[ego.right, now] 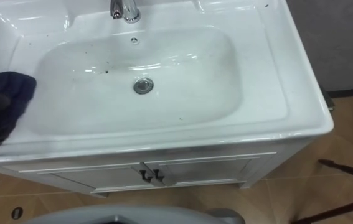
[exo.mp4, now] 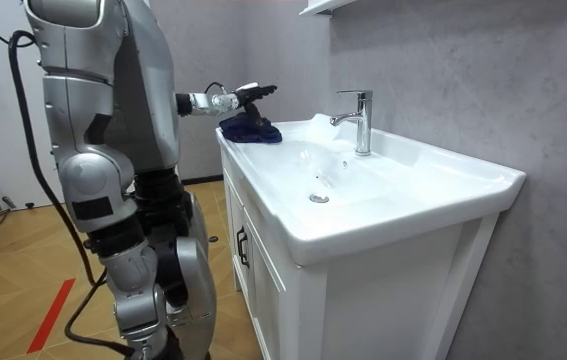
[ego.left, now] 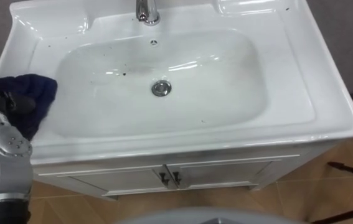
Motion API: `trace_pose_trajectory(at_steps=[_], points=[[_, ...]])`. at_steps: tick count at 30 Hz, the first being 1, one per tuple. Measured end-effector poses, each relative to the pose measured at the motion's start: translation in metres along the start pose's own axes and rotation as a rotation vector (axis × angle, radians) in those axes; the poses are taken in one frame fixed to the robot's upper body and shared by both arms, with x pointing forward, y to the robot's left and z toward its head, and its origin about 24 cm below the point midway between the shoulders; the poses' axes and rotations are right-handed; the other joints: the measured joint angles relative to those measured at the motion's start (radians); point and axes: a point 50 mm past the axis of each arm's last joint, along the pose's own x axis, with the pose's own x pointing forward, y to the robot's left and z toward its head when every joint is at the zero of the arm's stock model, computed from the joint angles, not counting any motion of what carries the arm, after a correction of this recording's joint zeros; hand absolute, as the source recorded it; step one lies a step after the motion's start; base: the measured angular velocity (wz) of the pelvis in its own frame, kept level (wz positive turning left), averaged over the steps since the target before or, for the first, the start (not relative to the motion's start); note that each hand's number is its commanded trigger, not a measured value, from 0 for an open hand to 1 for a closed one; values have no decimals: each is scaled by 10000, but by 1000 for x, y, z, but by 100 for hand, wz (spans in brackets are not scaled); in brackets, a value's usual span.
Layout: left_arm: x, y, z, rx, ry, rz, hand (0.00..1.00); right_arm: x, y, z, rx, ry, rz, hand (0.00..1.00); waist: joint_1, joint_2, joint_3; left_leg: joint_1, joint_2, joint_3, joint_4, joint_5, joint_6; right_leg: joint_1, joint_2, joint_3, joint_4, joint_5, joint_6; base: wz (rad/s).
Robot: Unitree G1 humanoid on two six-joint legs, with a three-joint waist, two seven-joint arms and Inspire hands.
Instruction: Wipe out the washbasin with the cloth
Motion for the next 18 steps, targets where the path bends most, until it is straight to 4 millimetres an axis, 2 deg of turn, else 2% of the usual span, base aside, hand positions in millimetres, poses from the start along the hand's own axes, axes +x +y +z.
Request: trace_pose_trajectory(at_steps=[9, 15, 18], points=[[-3, 1, 17, -1142, -513, 40, 0, 0, 1, -5, 79, 159, 65, 0, -38, 36, 43, -3, 6, -3, -3, 0, 0, 7, 15, 6, -4, -22, 2, 0], [-3, 16, 39, -1836, -1495, 819, 0, 0, 1, -5, 254, 112, 50, 0, 96, -45, 29, 38, 9, 10, -6, 0, 0, 12, 57, -2, 3, -22, 2, -2], [-1, 25, 38, -2262, -1509, 1542, 0, 0, 0, -3, 207, -4, -73, 0, 104, -23, 22, 27, 6, -3, 0, -1, 0, 11, 53, -24, -8, -21, 2, 0]])
